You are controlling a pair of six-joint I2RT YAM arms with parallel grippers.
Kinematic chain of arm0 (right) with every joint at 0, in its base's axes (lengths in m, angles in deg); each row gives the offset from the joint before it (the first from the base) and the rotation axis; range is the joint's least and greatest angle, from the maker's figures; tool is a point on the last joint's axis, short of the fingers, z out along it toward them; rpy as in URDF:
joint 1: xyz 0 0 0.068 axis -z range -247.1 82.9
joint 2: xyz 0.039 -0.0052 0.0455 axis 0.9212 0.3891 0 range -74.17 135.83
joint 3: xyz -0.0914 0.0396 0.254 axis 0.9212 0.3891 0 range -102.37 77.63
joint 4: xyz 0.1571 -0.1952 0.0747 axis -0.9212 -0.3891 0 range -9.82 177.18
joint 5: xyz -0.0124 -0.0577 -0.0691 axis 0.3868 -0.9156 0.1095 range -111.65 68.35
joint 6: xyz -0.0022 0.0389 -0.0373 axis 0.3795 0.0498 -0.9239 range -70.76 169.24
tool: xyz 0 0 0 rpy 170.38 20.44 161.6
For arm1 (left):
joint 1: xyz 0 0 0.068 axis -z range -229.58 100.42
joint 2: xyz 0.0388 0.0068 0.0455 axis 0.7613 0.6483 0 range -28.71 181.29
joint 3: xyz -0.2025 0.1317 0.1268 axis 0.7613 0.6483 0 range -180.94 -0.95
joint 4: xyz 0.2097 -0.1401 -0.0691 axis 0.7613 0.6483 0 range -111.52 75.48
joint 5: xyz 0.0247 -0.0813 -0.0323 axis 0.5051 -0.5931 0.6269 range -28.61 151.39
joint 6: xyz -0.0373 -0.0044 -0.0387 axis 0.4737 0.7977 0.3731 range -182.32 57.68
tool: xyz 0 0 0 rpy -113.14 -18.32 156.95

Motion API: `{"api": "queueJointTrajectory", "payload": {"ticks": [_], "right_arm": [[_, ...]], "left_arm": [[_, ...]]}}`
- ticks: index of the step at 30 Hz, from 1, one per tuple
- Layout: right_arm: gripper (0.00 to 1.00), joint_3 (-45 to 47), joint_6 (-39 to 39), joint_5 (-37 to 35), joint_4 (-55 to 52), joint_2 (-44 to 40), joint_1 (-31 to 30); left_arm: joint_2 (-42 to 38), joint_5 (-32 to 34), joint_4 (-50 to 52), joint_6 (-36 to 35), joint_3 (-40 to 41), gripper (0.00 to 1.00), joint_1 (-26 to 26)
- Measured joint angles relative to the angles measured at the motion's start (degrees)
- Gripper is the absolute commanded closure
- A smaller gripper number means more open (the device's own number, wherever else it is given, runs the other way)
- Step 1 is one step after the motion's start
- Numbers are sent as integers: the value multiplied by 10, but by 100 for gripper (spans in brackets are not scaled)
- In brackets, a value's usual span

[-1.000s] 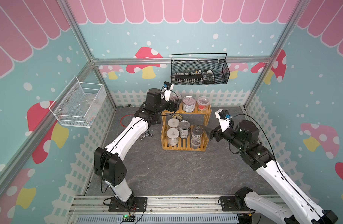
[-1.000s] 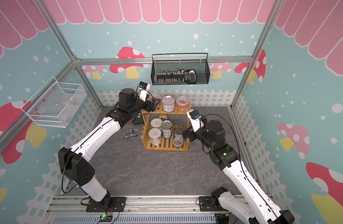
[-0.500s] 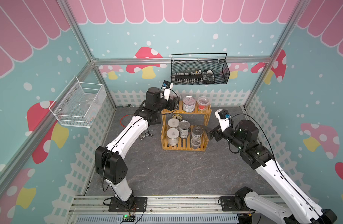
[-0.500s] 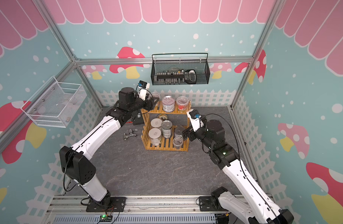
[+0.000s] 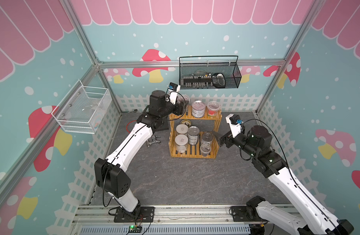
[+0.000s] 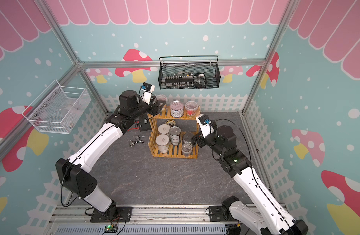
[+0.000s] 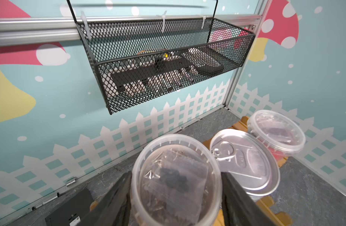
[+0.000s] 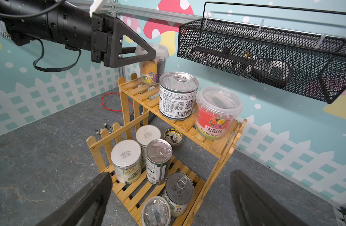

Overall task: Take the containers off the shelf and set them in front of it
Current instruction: 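Pick up a container from the shelf, then place the container at the center of the board.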

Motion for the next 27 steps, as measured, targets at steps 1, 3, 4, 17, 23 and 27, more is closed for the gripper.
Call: {"api": "queueJointTrajectory", "payload": {"ticks": [1, 3, 4, 17, 23, 27], "right_arm": [[1, 0, 0, 0, 0, 0, 0], [1, 0, 0, 0, 0, 0, 0], [1, 0, 0, 0, 0, 0, 0], [1, 0, -5, 40, 4, -2, 0], [1, 21, -11, 82, 6, -19, 0], [1, 49, -18, 118, 8, -25, 0]], "left_arm": [[-8, -2, 0, 1, 4, 40, 0], [-25, -3, -1, 2, 15, 40, 2], [-37, -4, -2, 3, 24, 40, 2], [-258, 11, -22, 29, 288, 40, 126], [-350, 64, -42, 67, 454, 41, 215], [-398, 104, -72, 108, 573, 41, 263]]}}
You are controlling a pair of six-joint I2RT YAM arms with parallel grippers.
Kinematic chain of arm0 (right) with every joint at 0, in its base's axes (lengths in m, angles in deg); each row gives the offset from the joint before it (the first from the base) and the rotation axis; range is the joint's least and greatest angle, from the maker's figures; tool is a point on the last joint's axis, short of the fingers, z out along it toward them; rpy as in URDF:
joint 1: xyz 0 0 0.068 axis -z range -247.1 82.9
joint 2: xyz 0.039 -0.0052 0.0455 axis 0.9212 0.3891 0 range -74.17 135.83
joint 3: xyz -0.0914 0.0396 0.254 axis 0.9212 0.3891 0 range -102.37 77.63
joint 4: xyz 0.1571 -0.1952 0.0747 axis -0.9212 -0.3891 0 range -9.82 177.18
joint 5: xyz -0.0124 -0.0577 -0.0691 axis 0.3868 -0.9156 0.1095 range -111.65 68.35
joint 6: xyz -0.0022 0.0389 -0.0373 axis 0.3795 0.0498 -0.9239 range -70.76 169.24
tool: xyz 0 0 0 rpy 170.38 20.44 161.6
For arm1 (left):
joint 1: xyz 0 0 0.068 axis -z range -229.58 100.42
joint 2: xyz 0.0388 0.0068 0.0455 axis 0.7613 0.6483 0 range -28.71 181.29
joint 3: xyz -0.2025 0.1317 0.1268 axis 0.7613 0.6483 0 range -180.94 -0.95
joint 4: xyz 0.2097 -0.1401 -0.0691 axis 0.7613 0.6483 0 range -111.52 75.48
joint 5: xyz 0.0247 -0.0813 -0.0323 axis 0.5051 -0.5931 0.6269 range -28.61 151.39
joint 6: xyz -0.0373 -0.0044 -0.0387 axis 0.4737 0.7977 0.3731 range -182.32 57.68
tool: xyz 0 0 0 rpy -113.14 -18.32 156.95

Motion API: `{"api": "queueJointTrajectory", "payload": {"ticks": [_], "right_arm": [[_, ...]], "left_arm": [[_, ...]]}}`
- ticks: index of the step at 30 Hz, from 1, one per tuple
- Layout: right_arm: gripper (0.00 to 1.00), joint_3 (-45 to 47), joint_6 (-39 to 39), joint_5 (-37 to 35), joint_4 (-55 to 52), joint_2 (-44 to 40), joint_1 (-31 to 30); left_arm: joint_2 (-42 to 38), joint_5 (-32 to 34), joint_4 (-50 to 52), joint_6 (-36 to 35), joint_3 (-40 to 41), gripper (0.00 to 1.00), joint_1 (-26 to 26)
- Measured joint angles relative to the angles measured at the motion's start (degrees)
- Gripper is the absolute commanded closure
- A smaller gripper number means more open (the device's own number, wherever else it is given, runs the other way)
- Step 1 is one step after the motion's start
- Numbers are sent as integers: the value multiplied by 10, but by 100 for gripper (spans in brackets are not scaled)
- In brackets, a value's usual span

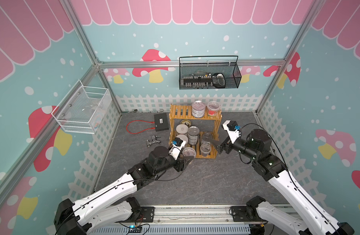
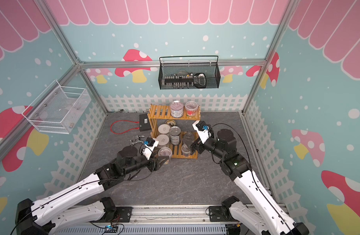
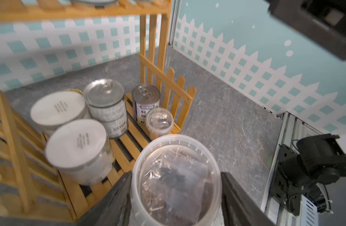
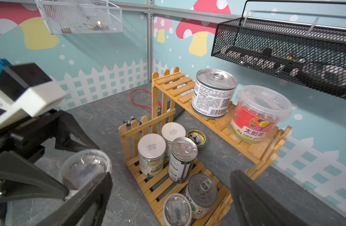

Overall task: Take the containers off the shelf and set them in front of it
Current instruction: Place the container at the center of the board.

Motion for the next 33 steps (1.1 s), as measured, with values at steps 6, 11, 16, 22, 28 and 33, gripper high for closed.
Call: {"api": "queueJointTrajectory", "payload": {"ticks": [6, 11, 16, 22, 28, 33], "right_arm": [[1, 35, -10, 30, 4, -10, 0], [1, 59, -13, 46, 22, -12, 0], [1, 78, -16, 49, 28, -12, 0], [1, 84, -19, 47, 40, -12, 0], [1, 88, -23, 42, 44, -12, 0], [1, 88, -26, 35, 45, -20, 0]], "left_arm": [[-24, 53, -41, 49, 123, 41, 30], [-5, 105, -84, 75, 171, 40, 31], [28, 158, -120, 85, 198, 40, 30], [45, 195, -151, 96, 215, 40, 11], [71, 214, -158, 121, 214, 40, -5], [79, 216, -164, 144, 212, 36, -6]]}}
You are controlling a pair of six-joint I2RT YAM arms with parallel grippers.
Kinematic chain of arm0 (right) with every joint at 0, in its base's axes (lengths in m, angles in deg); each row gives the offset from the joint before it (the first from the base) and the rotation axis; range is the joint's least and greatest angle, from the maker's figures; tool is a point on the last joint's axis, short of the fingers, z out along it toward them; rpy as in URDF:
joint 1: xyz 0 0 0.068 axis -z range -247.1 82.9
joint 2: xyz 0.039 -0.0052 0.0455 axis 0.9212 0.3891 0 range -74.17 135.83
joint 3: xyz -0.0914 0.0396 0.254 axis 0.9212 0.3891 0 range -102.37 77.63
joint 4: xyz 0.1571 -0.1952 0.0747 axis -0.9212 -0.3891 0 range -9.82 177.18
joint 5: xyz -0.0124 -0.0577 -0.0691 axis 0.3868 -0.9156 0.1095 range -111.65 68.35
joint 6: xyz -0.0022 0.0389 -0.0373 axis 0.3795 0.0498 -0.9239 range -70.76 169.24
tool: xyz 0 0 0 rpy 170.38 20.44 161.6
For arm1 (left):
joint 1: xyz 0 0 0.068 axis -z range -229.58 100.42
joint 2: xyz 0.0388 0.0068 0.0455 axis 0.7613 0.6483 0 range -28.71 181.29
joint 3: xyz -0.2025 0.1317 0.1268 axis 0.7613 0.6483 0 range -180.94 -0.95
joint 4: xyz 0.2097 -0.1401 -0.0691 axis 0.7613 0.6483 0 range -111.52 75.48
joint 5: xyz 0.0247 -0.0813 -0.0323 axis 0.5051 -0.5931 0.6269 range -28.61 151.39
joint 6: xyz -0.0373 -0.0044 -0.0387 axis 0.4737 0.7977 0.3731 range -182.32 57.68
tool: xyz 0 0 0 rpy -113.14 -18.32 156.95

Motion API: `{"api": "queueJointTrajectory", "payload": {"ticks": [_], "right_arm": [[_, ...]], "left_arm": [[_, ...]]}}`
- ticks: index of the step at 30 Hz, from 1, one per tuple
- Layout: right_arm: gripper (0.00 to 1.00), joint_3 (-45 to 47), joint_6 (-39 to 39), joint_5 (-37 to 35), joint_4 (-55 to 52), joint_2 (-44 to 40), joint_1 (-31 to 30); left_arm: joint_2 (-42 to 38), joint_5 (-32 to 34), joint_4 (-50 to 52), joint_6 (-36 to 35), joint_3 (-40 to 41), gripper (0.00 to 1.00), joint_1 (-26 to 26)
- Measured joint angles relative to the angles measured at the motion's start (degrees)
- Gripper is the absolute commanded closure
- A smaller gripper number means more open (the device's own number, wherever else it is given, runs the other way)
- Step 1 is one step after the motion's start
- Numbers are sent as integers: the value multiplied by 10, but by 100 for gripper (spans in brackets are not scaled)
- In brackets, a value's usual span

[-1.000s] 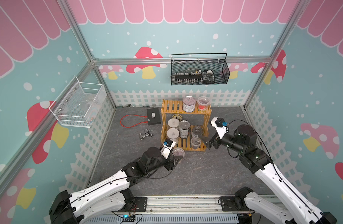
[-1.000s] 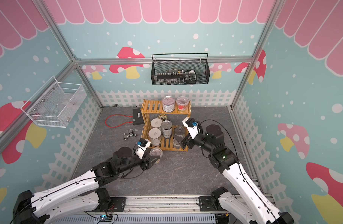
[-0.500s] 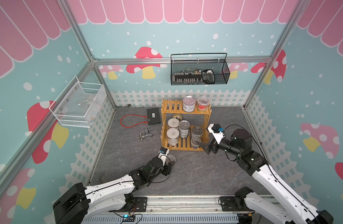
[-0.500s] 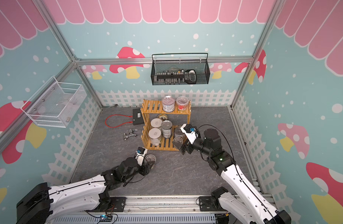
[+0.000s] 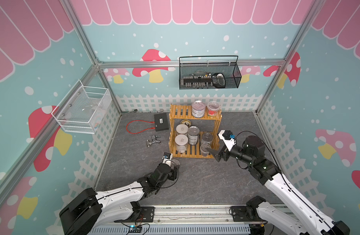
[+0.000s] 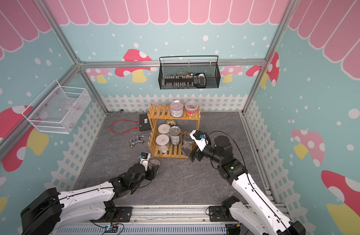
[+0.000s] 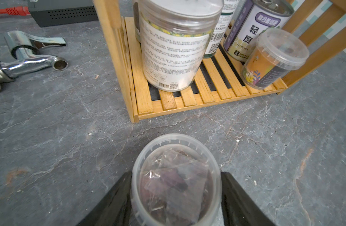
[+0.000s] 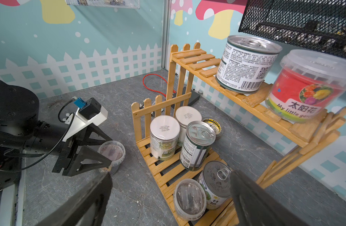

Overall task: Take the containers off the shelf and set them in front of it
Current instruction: 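Place the container at the center of the board, then pick up a container from the shelf.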

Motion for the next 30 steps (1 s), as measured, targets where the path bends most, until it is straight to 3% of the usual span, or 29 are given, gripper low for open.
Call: {"api": "queueJointTrajectory", "payload": {"ticks": [10, 16, 21, 30], "right_arm": [[1, 0, -4, -11, 0, -5, 0], [1, -1, -4, -16, -4, -6, 0], [1, -6, -3, -30, -15, -8, 0], [1, -46, 2, -68, -24, -8, 1]], "left_arm": [[-21, -5, 17, 18, 0, 1, 0], [-75, -6, 51, -8, -28, 1, 0], [-90, -13, 85, -77, -147, 1, -5], [38, -91, 86, -215, -412, 1, -49]]}}
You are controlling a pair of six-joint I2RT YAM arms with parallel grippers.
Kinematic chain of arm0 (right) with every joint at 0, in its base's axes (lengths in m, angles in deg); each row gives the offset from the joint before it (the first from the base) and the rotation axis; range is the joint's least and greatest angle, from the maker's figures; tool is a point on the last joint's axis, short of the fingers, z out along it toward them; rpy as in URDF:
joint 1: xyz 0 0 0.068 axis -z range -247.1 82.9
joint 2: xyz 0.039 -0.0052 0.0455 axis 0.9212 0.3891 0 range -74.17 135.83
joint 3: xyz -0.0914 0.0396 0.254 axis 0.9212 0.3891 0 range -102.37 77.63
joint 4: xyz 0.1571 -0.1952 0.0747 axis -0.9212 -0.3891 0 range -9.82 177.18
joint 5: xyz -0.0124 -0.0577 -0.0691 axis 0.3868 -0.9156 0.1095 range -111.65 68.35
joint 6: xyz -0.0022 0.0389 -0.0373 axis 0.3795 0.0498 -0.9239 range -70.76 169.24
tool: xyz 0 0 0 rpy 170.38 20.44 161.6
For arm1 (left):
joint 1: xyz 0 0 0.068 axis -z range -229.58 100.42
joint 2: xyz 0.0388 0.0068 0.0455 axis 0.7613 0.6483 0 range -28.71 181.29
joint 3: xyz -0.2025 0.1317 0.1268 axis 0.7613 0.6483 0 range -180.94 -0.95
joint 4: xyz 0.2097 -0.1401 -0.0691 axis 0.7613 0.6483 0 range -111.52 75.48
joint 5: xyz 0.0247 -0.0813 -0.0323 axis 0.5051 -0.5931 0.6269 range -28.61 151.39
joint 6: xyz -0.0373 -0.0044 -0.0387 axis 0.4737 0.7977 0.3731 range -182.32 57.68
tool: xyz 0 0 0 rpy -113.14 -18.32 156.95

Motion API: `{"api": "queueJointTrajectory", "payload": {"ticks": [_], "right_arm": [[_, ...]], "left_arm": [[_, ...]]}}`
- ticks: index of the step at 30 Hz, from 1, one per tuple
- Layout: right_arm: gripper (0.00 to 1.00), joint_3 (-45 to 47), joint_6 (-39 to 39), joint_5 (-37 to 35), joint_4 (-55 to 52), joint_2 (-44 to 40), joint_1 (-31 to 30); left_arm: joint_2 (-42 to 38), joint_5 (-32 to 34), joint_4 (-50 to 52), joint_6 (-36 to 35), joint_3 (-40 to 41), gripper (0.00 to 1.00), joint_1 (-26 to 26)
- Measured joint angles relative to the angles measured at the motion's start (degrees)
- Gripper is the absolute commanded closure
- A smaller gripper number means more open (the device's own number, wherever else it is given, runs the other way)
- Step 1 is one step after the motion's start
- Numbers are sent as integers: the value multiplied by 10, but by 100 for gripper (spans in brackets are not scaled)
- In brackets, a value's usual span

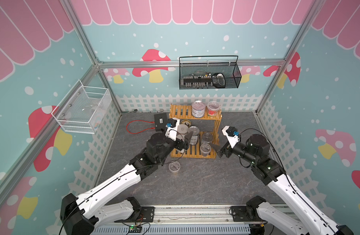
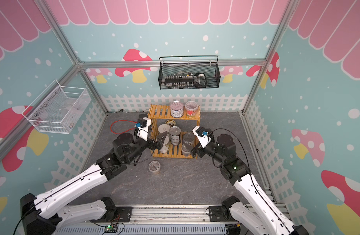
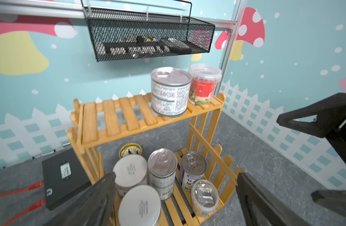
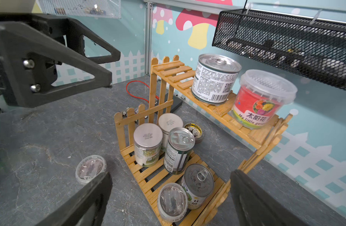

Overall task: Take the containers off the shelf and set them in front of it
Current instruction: 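Pick up a container from the shelf.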

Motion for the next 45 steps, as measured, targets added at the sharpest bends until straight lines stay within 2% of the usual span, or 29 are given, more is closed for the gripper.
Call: {"api": "queueJointTrajectory", "payload": {"ticks": [6, 12, 27, 30, 34, 40, 45], "right_arm": [[1, -25, 6, -28, -2, 4, 11], [1, -41, 8, -37, -4, 13, 26], [1, -45, 10, -26, -4, 24, 54], [1, -45, 10, -24, -4, 24, 57], [1, -45, 10, -21, -5, 24, 62], [1, -45, 12, -15, -4, 24, 63], [1, -45, 14, -9, -4, 25, 65]], "left_arm": [[123, -82, 7, -42, -133, 1, -35], [221, -121, 21, -53, -219, 1, -62], [344, -153, 40, -51, -341, 1, -97], [355, -159, 43, -51, -355, 9, -98], [365, -172, 51, -50, -371, 33, -102], [363, -176, 56, -48, -370, 34, -104], [322, -173, 65, -49, -333, 34, -99]]}}
